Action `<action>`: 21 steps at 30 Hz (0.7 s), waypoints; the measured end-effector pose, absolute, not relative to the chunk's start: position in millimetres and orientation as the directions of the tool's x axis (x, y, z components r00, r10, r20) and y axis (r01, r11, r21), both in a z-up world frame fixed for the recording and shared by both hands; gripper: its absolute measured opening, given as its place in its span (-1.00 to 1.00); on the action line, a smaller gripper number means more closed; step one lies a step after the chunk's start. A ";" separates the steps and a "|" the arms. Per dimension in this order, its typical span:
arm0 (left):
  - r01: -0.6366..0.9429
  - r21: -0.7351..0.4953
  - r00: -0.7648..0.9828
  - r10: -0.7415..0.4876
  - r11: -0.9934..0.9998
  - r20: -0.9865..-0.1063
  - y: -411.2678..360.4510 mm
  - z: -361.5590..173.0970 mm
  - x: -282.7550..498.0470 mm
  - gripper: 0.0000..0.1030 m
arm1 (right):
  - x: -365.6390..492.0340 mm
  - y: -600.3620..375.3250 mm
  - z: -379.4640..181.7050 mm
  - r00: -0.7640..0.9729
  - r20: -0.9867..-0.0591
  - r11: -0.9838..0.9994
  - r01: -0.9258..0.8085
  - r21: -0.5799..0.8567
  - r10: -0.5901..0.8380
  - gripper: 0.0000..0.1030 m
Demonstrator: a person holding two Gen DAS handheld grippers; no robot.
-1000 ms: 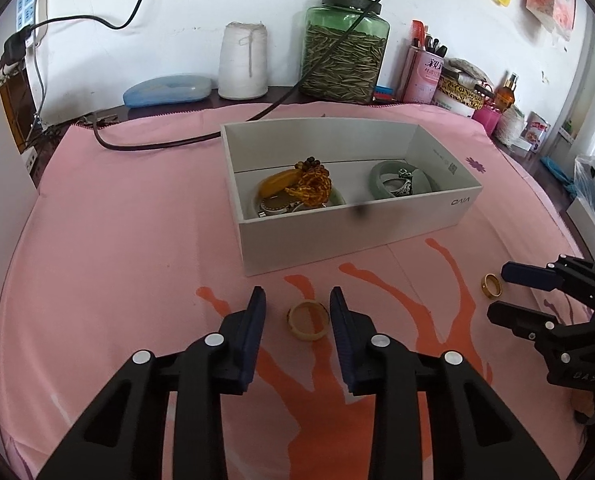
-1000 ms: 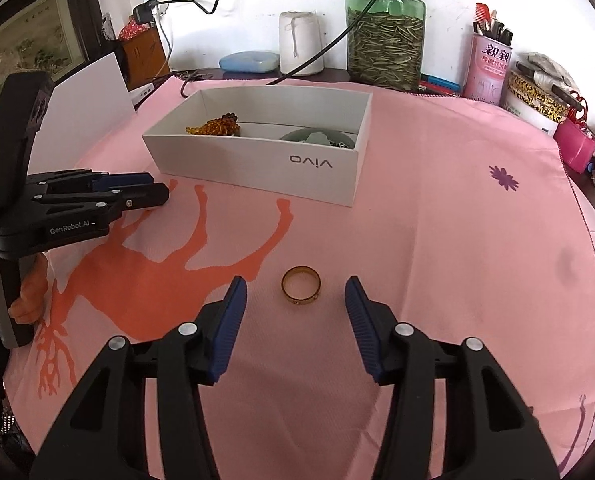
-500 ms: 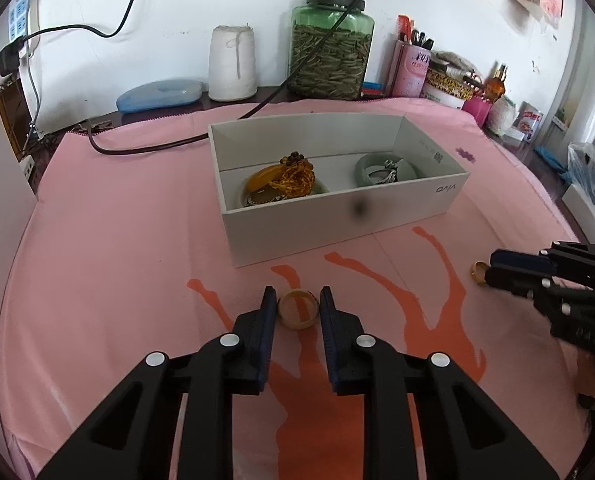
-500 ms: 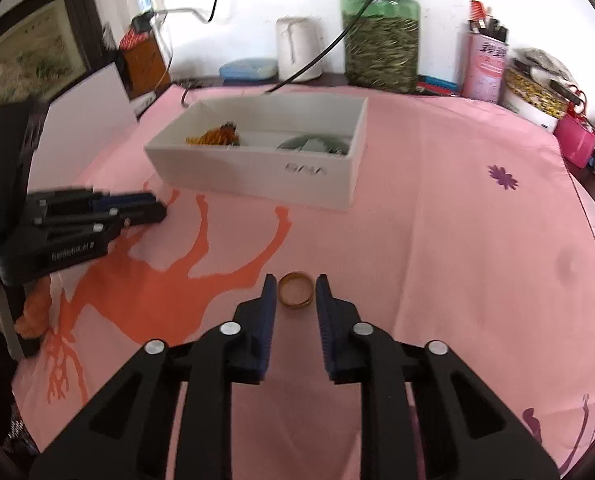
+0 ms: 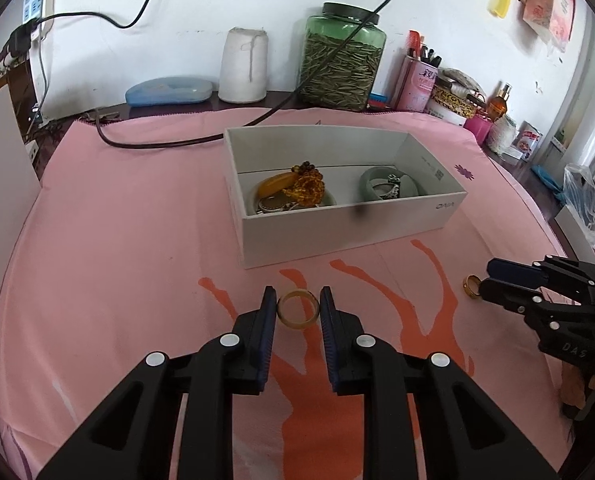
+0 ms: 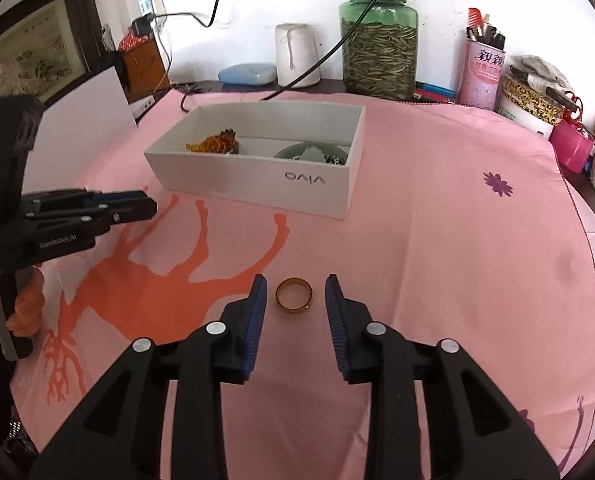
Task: Organize jewelry
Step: 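Grasp the cream ring with the left gripper while the right closes on the gold ring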
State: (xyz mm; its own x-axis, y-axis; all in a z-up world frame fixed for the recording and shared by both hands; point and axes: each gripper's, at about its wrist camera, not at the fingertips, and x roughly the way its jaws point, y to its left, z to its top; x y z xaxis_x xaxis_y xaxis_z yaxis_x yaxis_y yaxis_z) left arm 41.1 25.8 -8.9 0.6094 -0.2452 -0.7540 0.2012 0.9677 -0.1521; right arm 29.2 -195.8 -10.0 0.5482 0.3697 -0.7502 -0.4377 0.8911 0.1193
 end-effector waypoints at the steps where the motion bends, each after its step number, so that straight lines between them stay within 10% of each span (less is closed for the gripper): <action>1: 0.195 -0.153 0.611 -0.242 0.969 -0.754 27.2 -9.0 41.6 -0.57 | 29.5 -196.7 -9.6 0.552 -0.748 0.894 -0.433 0.120 0.368 -0.43; 21: 0.176 -0.093 0.602 -0.181 0.980 -0.777 24.6 -16.3 43.5 -0.57 | 34.4 -196.9 -11.0 0.568 -0.753 0.908 -0.410 0.090 0.331 -0.21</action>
